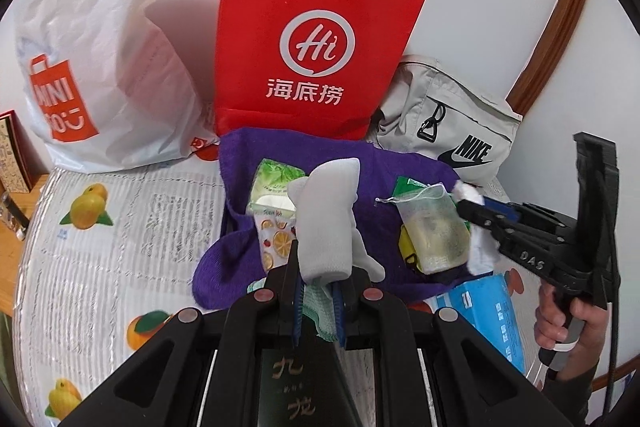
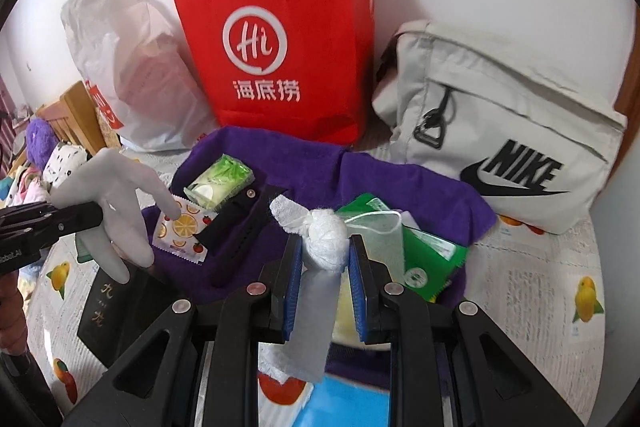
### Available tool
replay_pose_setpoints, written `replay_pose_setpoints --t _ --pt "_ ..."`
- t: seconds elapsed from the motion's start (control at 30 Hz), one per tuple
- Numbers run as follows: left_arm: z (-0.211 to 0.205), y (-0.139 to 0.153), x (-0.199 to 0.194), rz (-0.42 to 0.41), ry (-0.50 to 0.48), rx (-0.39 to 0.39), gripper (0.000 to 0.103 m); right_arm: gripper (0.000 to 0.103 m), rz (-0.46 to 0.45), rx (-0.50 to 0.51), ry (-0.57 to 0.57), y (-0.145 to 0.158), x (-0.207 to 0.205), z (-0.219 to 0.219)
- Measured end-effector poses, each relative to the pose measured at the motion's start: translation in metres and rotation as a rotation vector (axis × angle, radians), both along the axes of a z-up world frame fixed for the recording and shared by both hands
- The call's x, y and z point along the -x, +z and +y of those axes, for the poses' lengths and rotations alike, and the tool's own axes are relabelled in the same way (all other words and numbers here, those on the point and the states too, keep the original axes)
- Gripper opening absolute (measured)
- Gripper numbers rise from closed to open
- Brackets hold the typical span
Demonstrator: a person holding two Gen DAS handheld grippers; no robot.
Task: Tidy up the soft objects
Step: 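Carry the white glove and white cloth bundle onto the purple towel with both tools, then open both tools to drop the glove and cloth bundle on the towel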
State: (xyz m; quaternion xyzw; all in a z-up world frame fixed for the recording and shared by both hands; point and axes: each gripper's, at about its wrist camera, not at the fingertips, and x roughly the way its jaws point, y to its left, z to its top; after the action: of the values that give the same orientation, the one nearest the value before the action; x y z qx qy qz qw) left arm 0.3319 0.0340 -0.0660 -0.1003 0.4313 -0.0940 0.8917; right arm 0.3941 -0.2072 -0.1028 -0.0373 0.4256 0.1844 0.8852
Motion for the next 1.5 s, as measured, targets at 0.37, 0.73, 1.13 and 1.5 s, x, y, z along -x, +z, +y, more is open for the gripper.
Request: replay_pose_setpoints --t 0.37,0.73,1.13,1.5 --pt "-0.021 -0.018 -0.037 0.048 -0.052 0.012 0.012 0.024 0.082 0.077 -0.018 -0.041 -0.032 0.004" --pt "-0.045 -0.040 -0.062 0.089 -0.103 -0.030 0.012 0.057 0.000 0.148 -0.021 -0.030 -0.026 -0.002" --pt "-0.063 -0.061 -0.086 0.120 -0.118 -0.104 0.014 0.057 -0.024 0.108 -0.044 -0.014 -0.025 -0.018" --pt "-0.071 -0.060 -0.096 0.121 -0.095 -0.158 0.049 0.057 -0.038 0.097 -0.041 -0.005 -0.019 -0.016"
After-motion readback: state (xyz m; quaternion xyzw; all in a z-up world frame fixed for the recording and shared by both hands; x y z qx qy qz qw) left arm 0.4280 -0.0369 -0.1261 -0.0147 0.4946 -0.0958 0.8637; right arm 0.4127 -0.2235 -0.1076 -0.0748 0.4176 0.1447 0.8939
